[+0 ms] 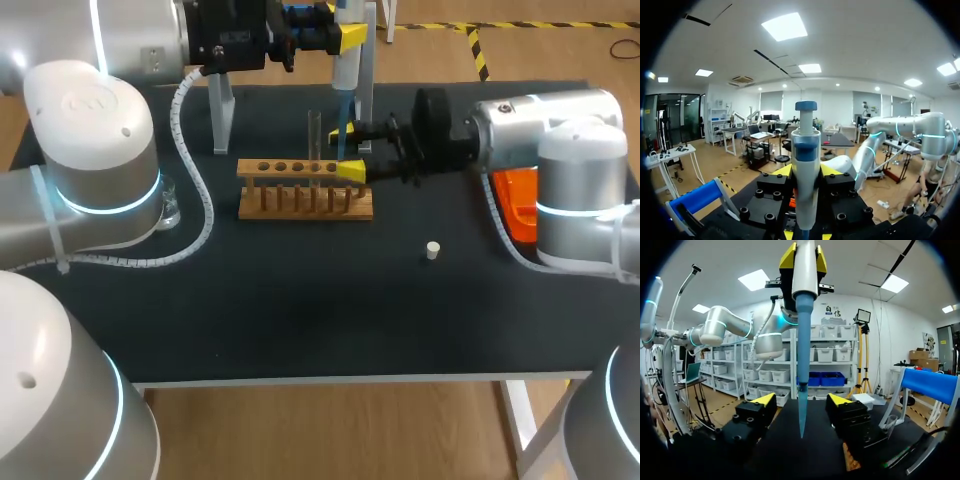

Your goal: Invert the test tube, pick up the pipette, mount the tip to pipette, aspirate from beaker and dispense into the tube, eject the tip, return the pipette, and cap with the stopper.

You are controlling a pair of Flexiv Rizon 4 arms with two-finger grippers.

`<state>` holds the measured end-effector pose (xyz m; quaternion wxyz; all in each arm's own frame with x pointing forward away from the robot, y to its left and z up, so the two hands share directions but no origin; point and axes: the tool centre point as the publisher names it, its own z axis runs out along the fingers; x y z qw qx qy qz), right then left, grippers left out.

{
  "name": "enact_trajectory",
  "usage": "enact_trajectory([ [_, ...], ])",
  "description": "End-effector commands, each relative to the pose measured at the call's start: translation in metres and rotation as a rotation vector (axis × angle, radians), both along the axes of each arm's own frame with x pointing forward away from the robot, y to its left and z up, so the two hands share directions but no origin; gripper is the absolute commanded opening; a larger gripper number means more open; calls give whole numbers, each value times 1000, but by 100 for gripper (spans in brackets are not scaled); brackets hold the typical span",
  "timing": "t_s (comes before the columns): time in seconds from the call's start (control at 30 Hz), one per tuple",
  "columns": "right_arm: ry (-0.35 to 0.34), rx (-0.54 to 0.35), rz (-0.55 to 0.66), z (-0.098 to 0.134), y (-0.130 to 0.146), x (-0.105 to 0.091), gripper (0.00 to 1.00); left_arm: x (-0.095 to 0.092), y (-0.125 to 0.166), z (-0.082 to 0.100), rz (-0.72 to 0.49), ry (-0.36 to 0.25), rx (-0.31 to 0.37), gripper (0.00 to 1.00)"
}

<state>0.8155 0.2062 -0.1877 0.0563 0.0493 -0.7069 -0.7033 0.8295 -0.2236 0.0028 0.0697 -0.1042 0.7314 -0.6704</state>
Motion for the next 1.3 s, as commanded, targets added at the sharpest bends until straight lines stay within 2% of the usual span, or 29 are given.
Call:
enact_trajectory([
  [0.03, -6, -14, 11, -7, -17, -6, 100, 0, 0, -1, 0, -2, -4, 0],
  [0.33, -54, -96, 24, -28, -50, -21, 100, 0, 0, -1, 0, -2, -4, 0],
  [0.6, -81, -139, 33, -37, -71, -32, 100, 0, 0, -1, 0, -2, -4, 0],
  [1.3, -81, -139, 33, -37, -71, -32, 100, 0, 0, -1, 0, -2, -4, 0],
])
